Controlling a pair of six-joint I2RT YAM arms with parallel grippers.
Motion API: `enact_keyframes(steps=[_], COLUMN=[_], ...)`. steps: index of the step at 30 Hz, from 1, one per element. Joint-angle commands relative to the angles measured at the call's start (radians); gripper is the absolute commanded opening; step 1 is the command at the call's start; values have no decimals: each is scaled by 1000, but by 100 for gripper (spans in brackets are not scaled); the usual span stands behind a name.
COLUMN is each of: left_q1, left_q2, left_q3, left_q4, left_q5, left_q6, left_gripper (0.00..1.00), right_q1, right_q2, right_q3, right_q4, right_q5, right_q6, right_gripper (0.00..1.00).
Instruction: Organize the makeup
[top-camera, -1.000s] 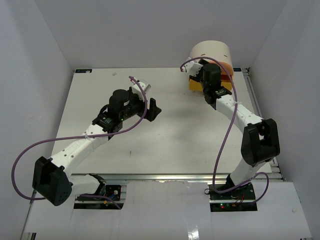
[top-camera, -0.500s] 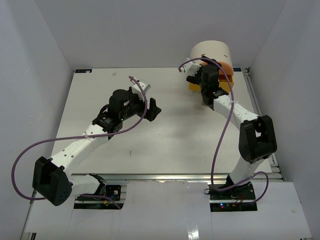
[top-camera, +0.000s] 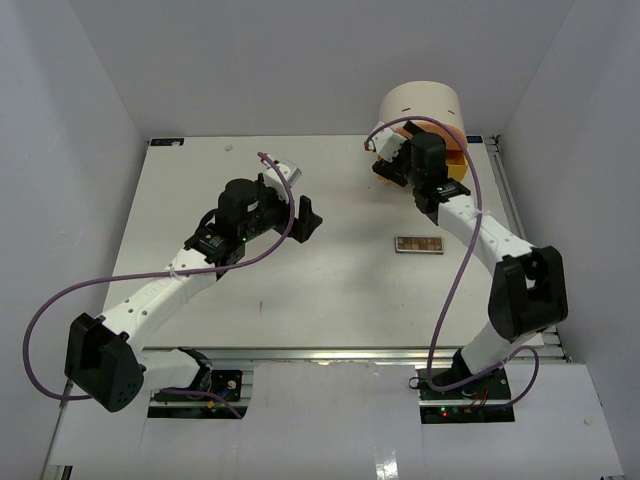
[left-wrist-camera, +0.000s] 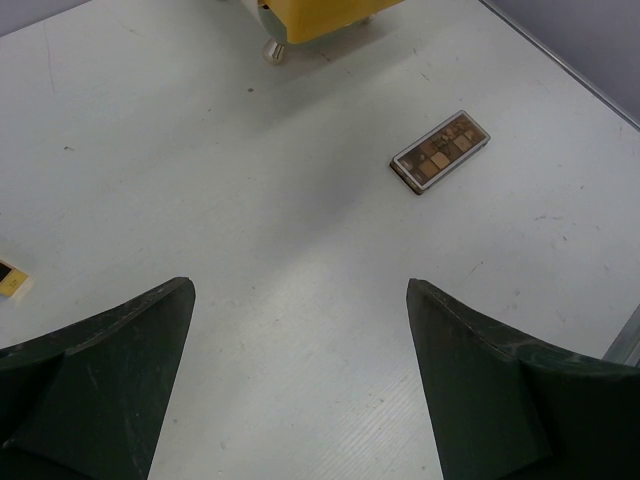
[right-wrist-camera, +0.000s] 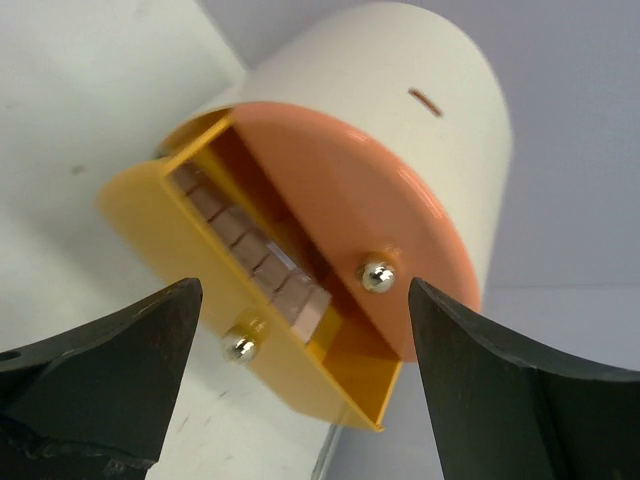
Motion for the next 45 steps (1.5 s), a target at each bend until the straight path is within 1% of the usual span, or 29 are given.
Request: enact_keyframes(steps=[1, 2, 4, 5, 6, 8, 10, 13, 16, 21, 24, 34, 40, 42, 45], left_q1=[5, 5, 5, 5, 5, 6, 6, 6, 6, 6, 6, 8, 8, 8, 8], left_q2=[-38, -40, -43, -43, -44, -48, -55, -58, -58, -58, -57, -48, -45, -44, -43], left_q3=[-9, -8, -9, -10, -11, -12, -16, -18, -18, -17, -17, -15, -17, -18, -17], left_q4=[8, 8, 8, 8, 8, 8, 8, 10, 9, 8, 8, 5, 6, 6, 6], left_q5=[6, 6, 4, 3, 3, 2, -3, -8, -7, -10, -11, -6, -9, -10, -9], left_q6=[6, 6, 6, 5, 5, 5, 6, 8, 9, 13, 14, 16, 16, 16, 15], left_gripper=[98, 98, 98, 98, 98, 98, 98, 98, 98, 98, 98, 98, 98, 98, 98], right_q1=[-29, -32, -45, -55, -63, -70, -73, -83, -98, -143, -150, -151, -152, -152, -151], right_q2=[-147, -140, -90, -66, -44, -7, 39, 99, 174, 289, 336, 419, 429, 424, 424], right_q3=[29, 48, 109, 123, 130, 127, 123, 151, 208, 278, 305, 306, 285, 270, 252], right_q4=[-440, -591, -765, -842, -898, -951, -946, -956, -1005, -1121, -1149, -1183, -1113, -1091, -1073], right_q5=[-507, -535, -573, -579, -568, -503, -448, -381, -345, -388, -405, -435, -426, -423, -414], right_q6=[-42, -97, -272, -320, -357, -403, -417, -424, -484, -610, -627, -630, -593, -578, -559], right_gripper=[90, 93, 96, 98, 99, 98, 90, 90, 90, 90, 91, 92, 93, 94, 99])
